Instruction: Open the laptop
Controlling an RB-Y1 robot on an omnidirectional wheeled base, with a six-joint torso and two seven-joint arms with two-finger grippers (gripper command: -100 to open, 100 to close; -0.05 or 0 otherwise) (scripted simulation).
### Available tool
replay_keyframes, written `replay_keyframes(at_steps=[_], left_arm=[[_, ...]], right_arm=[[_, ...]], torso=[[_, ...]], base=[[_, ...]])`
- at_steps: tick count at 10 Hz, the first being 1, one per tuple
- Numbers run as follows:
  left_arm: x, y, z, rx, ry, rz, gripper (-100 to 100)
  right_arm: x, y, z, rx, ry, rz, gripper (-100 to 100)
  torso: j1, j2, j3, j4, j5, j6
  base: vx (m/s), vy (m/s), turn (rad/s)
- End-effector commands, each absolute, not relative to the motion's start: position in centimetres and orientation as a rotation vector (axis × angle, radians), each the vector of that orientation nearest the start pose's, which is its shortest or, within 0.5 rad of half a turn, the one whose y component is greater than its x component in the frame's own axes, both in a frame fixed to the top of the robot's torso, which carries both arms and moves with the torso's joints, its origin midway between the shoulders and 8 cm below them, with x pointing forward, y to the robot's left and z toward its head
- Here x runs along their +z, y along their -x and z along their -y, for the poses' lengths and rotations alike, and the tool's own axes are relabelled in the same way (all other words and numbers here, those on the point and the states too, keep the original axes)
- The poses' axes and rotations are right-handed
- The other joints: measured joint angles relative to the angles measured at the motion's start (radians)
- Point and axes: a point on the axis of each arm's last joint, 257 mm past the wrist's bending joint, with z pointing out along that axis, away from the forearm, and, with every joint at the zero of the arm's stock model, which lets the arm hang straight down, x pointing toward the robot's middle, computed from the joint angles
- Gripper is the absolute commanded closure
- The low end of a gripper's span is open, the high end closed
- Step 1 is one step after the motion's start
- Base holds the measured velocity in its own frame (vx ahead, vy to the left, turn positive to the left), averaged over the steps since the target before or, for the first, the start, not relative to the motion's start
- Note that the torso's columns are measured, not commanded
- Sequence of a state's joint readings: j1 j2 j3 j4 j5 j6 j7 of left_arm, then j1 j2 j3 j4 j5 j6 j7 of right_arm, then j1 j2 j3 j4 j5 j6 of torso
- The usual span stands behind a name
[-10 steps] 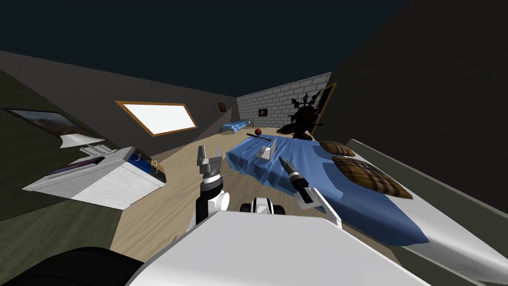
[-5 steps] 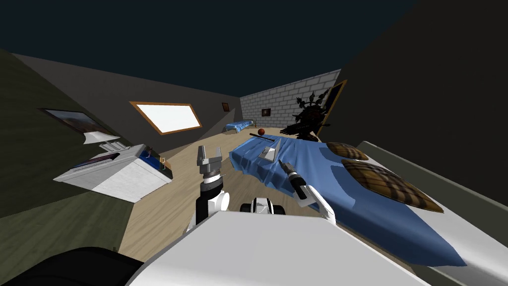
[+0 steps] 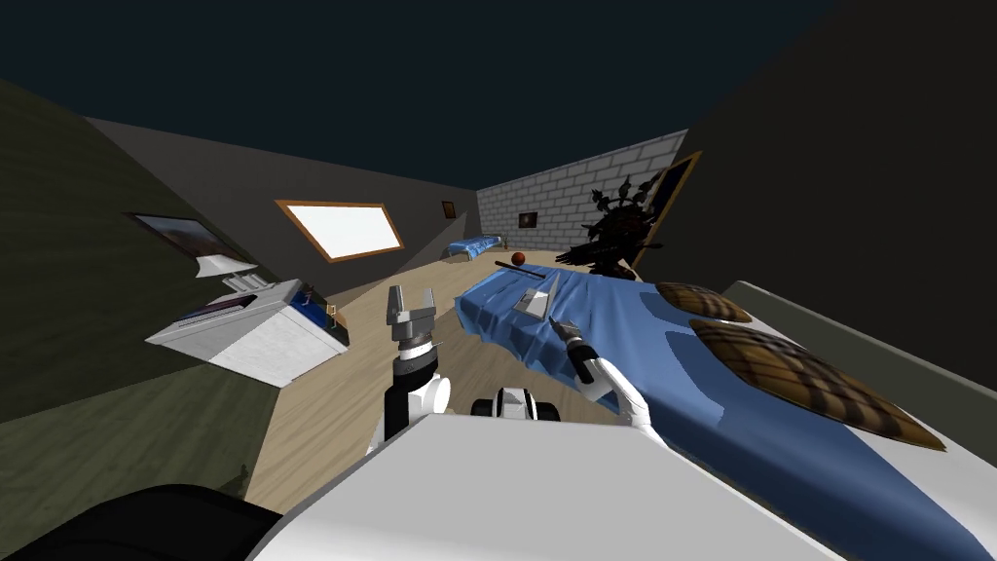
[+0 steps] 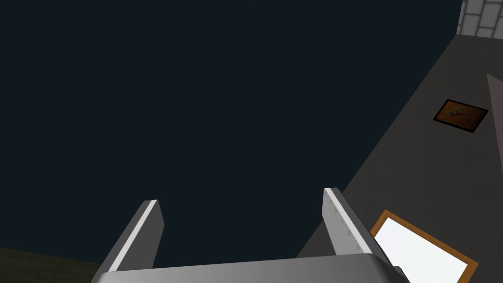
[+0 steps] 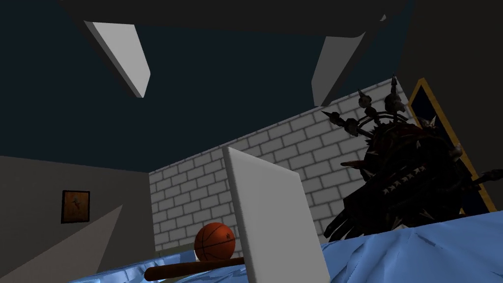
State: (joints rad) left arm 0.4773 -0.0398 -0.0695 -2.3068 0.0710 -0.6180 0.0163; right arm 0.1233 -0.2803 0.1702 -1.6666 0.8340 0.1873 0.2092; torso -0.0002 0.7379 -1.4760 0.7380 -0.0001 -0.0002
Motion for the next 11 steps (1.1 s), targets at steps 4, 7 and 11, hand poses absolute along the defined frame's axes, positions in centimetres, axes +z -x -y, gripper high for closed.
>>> replay_keyframes(at_steps=[4, 7, 11], left_arm=[[6.3, -31.8, -26.6, -1.467, 0.610, -0.408, 0], [6.3, -31.8, -26.6, -1.467, 0.610, -0.408, 0], [6.3, -31.8, -26.6, -1.467, 0.610, -0.408, 0]], right_arm=[[-30.9, -51.4, 31.0, -0.118, -0.124, -1.791, -100], [-32.6, -51.2, 33.3, -0.248, -0.084, -1.826, -100], [-33.3, -51.9, 37.4, -0.494, 0.007, -1.840, -100]], torso=[[0.000, 0.000, 0.000, 0.000, 0.000, 0.000], [0.000, 0.001, 0.000, 0.000, 0.000, 0.000], [0.001, 0.000, 0.000, 0.000, 0.000, 0.000]], base=[[0.036, 0.052, 0.095], [0.034, 0.048, 0.060], [0.032, 0.043, 0.095]])
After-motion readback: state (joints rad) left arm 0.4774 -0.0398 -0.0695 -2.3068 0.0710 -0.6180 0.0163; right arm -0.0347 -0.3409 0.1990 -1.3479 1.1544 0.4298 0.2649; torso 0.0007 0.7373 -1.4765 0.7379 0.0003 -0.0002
